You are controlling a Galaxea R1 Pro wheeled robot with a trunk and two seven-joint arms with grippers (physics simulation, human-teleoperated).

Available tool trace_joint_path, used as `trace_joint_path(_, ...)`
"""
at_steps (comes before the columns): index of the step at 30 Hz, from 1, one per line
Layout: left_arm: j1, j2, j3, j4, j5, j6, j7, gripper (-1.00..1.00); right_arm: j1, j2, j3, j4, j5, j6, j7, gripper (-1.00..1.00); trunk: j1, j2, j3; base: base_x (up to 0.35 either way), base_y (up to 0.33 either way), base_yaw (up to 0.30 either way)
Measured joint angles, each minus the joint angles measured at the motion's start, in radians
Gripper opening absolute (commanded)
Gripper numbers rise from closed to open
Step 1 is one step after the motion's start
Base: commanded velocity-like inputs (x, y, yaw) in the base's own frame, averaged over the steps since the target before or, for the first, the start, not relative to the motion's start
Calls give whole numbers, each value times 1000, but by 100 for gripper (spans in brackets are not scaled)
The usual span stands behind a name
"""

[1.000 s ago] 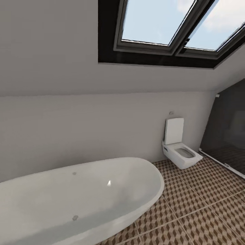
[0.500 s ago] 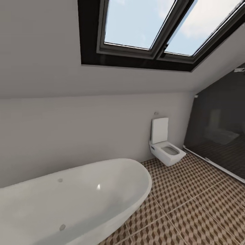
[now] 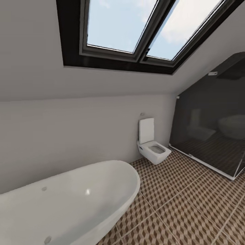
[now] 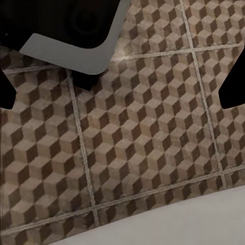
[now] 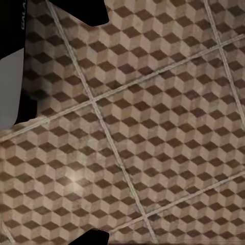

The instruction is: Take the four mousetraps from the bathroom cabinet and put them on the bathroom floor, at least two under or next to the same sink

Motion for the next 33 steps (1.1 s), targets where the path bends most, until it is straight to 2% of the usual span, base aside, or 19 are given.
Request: trace_joint_path(33, 0, 0, 0, 0, 0, 0, 0, 100, 0, 0, 0, -1, 1, 0, 0, 100, 0, 0, 36, 0, 0, -254)
